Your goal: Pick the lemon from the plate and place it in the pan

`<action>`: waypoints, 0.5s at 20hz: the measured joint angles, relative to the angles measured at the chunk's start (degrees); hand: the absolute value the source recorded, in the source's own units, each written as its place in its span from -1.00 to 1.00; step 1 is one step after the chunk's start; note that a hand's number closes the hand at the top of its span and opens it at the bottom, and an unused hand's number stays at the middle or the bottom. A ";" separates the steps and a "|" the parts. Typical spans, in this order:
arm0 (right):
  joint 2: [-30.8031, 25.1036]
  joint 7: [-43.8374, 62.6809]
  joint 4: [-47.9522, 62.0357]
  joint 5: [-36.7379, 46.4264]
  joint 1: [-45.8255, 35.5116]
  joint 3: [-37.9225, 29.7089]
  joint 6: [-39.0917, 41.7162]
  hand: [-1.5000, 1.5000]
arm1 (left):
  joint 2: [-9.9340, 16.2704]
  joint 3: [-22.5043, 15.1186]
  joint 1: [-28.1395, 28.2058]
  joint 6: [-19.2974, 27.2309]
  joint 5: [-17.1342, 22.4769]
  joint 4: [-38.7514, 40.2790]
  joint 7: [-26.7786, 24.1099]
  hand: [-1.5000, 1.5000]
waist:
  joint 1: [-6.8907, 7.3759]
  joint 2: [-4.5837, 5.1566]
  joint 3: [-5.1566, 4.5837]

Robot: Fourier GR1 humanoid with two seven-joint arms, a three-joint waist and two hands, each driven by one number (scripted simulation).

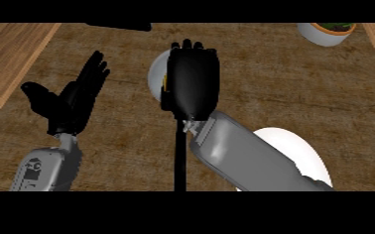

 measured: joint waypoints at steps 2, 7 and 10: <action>-0.14 2.33 2.62 -1.98 -4.13 0.29 -1.05 1.00 | -0.13 0.08 -0.69 0.05 0.04 0.30 0.00 0.00 | -0.06 0.16 0.02; -0.34 4.71 10.44 -6.19 -11.40 0.59 -4.57 1.00 | -0.16 0.73 -0.75 0.59 -0.20 0.59 -0.50 0.00 | -1.23 0.32 0.09; -0.36 4.06 15.48 -7.92 -13.02 0.46 -8.83 1.00 | 0.28 1.38 -0.38 0.24 0.04 0.86 -0.96 0.00 | -1.84 0.48 0.13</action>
